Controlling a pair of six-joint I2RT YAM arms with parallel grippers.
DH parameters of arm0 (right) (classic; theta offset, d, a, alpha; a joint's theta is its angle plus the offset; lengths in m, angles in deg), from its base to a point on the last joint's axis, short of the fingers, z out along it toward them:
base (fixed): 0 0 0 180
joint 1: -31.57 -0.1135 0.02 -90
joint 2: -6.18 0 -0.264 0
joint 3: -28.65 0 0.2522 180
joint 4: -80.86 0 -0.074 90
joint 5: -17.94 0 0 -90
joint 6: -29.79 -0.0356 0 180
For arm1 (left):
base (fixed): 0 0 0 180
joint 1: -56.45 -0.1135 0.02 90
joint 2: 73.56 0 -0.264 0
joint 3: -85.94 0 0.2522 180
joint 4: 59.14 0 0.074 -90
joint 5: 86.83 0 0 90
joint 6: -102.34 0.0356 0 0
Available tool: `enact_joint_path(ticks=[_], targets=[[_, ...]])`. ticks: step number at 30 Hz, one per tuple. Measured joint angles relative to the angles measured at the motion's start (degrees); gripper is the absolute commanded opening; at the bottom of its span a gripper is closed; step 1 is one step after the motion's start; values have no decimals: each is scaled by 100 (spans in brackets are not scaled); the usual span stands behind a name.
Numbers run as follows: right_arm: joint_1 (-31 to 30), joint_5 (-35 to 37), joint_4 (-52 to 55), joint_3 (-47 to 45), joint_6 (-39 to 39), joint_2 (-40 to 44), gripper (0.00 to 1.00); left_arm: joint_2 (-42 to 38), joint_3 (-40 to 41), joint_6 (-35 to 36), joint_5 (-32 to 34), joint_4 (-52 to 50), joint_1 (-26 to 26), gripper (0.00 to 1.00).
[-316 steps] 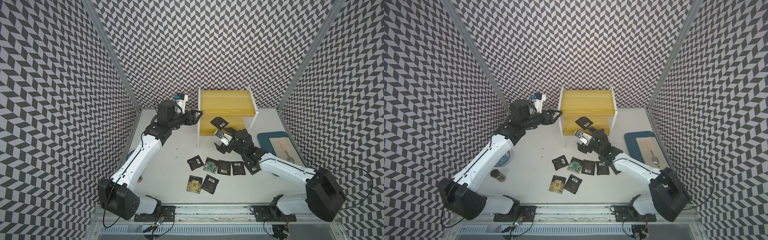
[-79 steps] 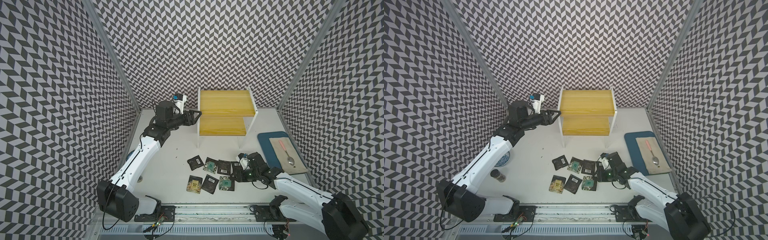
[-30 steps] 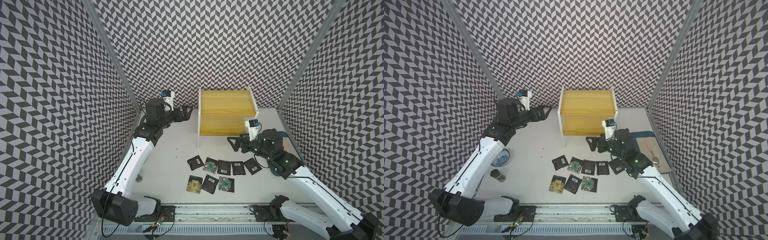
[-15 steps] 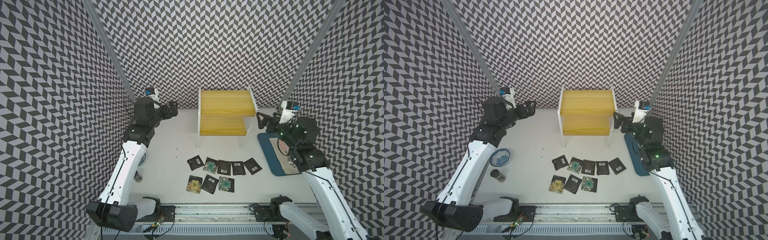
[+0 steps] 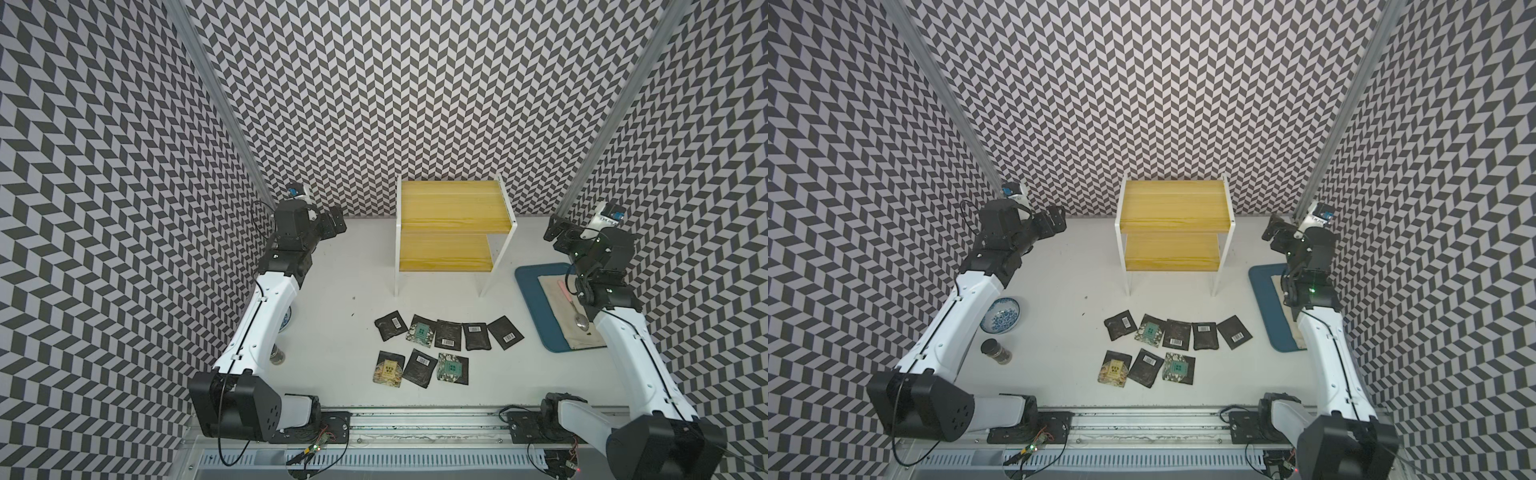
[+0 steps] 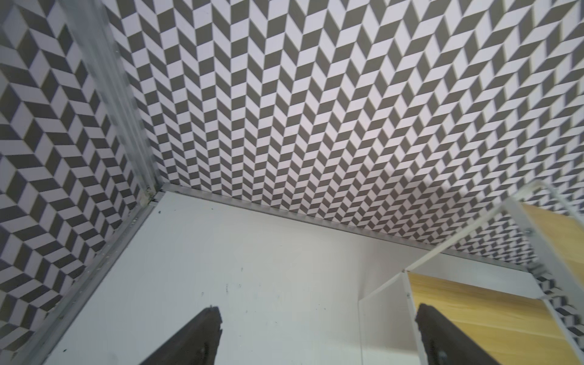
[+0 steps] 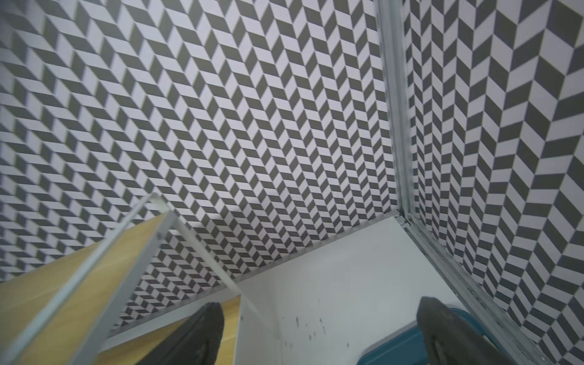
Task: Remove the tea bags from the shelf
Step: Reset both arms
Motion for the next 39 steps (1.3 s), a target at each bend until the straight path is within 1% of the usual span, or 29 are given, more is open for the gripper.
enact_joint_path(ticks=[2, 6, 10, 14, 18, 22, 25, 32, 35, 39], targets=[[0, 308, -315, -337, 55, -105, 99, 0, 468, 131, 155, 376, -70, 100], [0, 667, -938, -1163, 251, -149, 100, 76, 1453, 444, 402, 1145, -232, 100], [-70, 1010, -1338, -1609, 328, -280, 100, 214, 2243, 765, 601, 1982, -354, 100], [-289, 1331, -1631, -1810, 428, -588, 100, 343, 2852, 1060, 802, 2717, -415, 100], [-463, 1521, -2146, -2415, 551, -647, 100, 494, 3338, 1193, 898, 3373, -424, 100], [-575, 1567, -2911, -3165, 710, -647, 99, 654, 3893, 1193, 903, 4135, -422, 100], [-715, 1545, -3683, -3567, 804, -704, 100, 752, 4227, 1174, 905, 4610, -402, 100], [-1220, 1440, -5604, -4000, 1172, -1471, 99, 844, 4894, 1377, 960, 6072, -173, 100], [-1244, 1344, -6273, -4238, 1298, -1851, 99, 984, 5021, 1464, 898, 6520, -129, 100], [-1272, 1237, -6798, -4334, 1443, -2321, 100, 1023, 5222, 1561, 634, 7069, -164, 100]])
